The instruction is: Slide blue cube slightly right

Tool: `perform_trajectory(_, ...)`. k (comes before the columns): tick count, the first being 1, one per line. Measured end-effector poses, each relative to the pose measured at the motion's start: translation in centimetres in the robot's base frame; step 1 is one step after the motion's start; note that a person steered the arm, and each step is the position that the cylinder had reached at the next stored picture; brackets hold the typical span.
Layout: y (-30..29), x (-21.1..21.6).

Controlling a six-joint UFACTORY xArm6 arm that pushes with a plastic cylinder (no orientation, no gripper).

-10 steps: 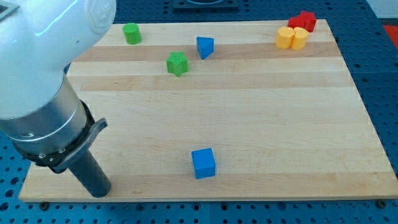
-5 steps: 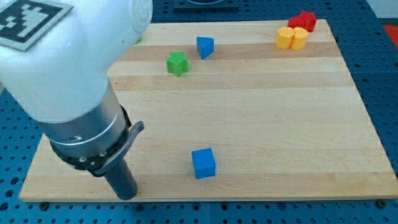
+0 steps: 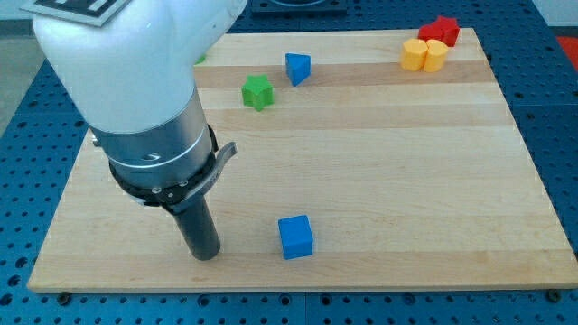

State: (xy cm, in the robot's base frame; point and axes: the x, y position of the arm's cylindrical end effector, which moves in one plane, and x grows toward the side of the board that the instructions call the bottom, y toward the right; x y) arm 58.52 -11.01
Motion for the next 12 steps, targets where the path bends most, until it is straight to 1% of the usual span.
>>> perform_trajectory(3,0.7,-0.8)
perform_trajectory(4,0.6,1.0)
perform_trajectory(6,4.9,1.0)
perform_trajectory(8,6.0,1.0)
perform_trajectory(9,6.6,-0.2)
perform_trajectory(10,7.0,-0.5)
perform_trajectory(12,9.3,-0.5)
